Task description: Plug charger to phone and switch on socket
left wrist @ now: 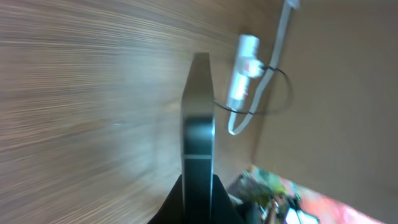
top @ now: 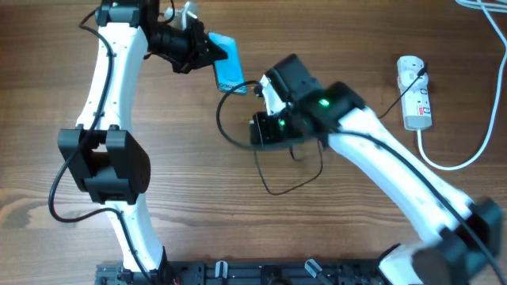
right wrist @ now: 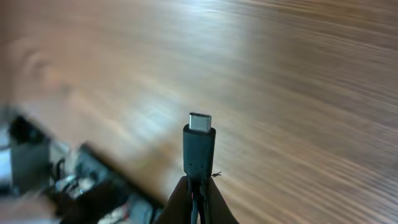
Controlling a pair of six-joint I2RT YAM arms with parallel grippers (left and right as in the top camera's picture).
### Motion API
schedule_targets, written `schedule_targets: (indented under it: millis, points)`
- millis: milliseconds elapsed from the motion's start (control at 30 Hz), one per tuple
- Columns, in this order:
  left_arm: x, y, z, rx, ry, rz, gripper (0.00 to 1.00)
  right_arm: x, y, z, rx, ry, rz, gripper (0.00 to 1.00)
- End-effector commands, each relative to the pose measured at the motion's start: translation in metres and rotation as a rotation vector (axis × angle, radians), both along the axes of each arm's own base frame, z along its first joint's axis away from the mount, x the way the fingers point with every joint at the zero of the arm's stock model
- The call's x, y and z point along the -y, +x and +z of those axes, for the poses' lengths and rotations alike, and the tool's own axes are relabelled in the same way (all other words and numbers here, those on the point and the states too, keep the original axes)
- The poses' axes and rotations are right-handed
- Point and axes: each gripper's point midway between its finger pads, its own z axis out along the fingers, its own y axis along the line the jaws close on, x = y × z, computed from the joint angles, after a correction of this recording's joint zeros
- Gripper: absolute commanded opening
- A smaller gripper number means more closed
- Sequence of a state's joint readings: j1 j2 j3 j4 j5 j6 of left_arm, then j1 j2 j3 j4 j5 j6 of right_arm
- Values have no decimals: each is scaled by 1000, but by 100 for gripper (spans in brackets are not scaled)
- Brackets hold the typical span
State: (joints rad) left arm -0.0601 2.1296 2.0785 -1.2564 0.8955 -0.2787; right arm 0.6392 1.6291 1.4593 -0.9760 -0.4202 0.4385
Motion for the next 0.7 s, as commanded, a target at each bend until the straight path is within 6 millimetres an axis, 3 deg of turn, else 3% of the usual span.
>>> schedule_targets:
  millis: [0, 300, 467, 667]
  points:
    - [21, -13, 37, 93, -141, -98, 4, -15, -28, 33, 72, 88, 137, 4]
    - [64, -38, 42, 149, -175, -254, 4, -4, -12, 32, 96, 9, -52, 5]
    - [69, -40, 44, 152, -192, -267, 4, 7, 4, 30, 114, -28, -167, 4]
    - [77, -49, 69, 212, -348, -332, 4, 3, 9, 35, 134, -1, -171, 4]
